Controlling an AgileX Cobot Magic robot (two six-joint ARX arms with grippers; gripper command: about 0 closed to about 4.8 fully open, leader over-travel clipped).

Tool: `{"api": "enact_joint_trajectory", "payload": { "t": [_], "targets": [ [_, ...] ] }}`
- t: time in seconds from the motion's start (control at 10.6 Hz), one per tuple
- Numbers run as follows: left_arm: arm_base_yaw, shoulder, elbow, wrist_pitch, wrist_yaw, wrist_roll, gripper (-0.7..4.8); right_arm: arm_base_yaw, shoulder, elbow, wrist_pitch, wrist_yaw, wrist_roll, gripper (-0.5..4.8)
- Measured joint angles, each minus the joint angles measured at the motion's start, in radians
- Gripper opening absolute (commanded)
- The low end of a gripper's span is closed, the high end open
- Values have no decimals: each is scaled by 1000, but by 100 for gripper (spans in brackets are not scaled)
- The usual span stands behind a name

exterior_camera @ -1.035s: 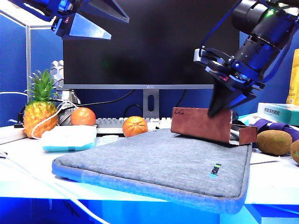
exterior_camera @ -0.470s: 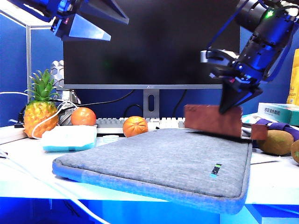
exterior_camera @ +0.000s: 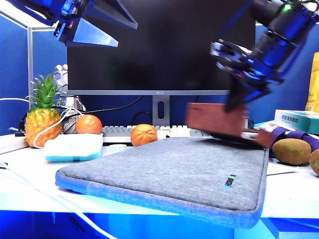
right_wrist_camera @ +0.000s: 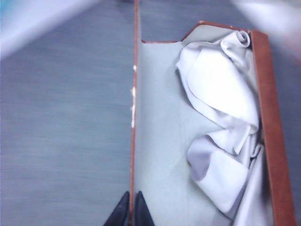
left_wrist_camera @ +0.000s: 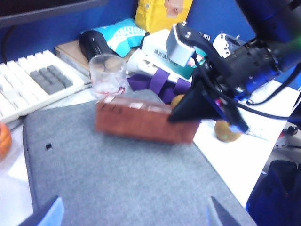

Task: Close the glasses case.

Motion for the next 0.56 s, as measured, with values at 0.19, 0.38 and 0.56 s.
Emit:
{"api": "enact_joint_trajectory", "payload": {
  "t": [0.19, 0.38, 0.56],
  "targets": [
    [0, 1, 0, -16, 0, 0, 404, 14, 0, 2, -42, -104, 51, -6],
    [0, 2, 0, -32, 0, 0, 404, 31, 0, 2, -104, -174, 74, -6],
    [0, 2, 0, -56, 1, 0, 404, 47, 0, 2, -127, -327, 110, -6]
  ]
}}
